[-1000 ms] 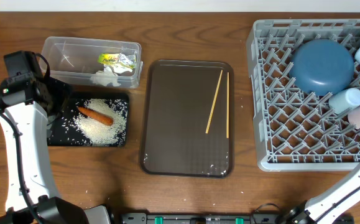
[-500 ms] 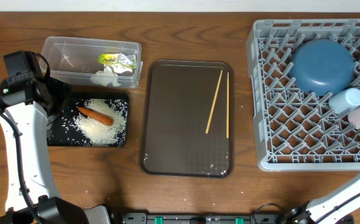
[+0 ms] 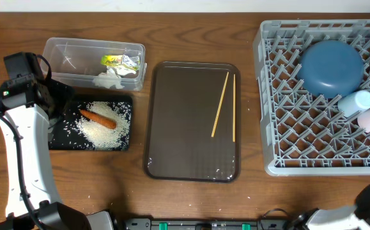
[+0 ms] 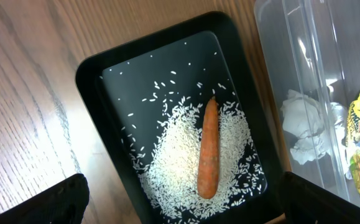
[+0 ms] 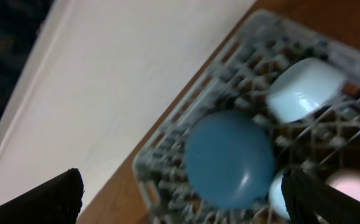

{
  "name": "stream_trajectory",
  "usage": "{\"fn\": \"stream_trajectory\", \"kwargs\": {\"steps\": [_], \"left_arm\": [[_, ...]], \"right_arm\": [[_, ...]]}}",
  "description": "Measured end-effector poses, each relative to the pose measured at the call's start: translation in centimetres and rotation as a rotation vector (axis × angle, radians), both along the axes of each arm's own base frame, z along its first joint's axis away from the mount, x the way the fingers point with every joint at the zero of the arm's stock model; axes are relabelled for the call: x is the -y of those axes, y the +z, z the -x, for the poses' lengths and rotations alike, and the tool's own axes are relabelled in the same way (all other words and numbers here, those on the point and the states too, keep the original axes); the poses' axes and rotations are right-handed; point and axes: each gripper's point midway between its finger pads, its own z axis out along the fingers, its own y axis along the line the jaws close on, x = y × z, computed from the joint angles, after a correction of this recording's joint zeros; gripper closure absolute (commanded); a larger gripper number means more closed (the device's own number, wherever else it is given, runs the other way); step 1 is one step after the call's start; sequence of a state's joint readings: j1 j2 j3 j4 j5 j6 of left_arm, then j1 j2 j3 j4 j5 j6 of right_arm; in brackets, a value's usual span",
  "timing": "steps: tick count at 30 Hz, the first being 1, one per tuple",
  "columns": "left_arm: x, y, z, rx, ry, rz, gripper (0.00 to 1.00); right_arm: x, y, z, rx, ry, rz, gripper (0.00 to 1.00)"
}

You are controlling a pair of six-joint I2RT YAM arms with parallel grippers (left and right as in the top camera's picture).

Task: Sort waste into correct bins and load items into the dishwasher rack
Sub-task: 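Move the right gripper to the chopsticks and grasp one chopstick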

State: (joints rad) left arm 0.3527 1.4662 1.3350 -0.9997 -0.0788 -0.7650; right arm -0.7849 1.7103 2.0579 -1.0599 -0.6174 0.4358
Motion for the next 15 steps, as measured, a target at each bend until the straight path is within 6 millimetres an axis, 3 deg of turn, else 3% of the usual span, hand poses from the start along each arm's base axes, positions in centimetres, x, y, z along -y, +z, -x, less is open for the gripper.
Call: {"fn": "stream_trajectory", "kwargs": {"steps": [3,8,11,15], "left_arm": [[0.0,0.0,0.0,0.0,0.0,0.0,0.02],[0.0,0.0,0.0,0.0,0.0,0.0,0.02],[0.0,0.0,0.0,-0.001,0.0,0.001,0.02],[0.0,0.0,0.0,0.0,0.0,0.0,0.02]], "right_arm": [[-6.2,2.1,0.3,0.003,0.108,0.034,0.01],[-18.9,3.7,0.3,0.003,0.407,0.086,0.02],[-25.7,2.1,0.3,-0.069,0.554,0.145,0.06],[-31.6,-0.6,-0.3,-0.165,0.645,0.236,0.09]]}}
